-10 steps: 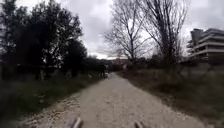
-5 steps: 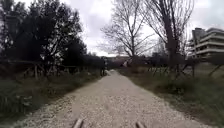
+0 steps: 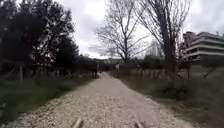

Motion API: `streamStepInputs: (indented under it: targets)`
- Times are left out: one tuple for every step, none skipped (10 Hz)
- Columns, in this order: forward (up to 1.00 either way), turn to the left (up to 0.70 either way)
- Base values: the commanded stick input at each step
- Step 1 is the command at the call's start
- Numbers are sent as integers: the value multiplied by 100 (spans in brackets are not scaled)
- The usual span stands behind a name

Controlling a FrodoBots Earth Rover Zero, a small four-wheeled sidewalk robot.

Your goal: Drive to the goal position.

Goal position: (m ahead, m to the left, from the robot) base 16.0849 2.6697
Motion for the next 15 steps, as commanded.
streamStepInputs:
  targets:
    - [50, 0]
    - [50, 0]
    - [50, 0]
    - [50, 0]
    - [50, 0]
    - [50, 0]
    - [50, 0]
    - [50, 0]
    - [50, 0]
    - [50, 0]
    - [50, 0]
    - [50, 0]
    - [50, 0]
    - [50, 0]
    - [50, 0]
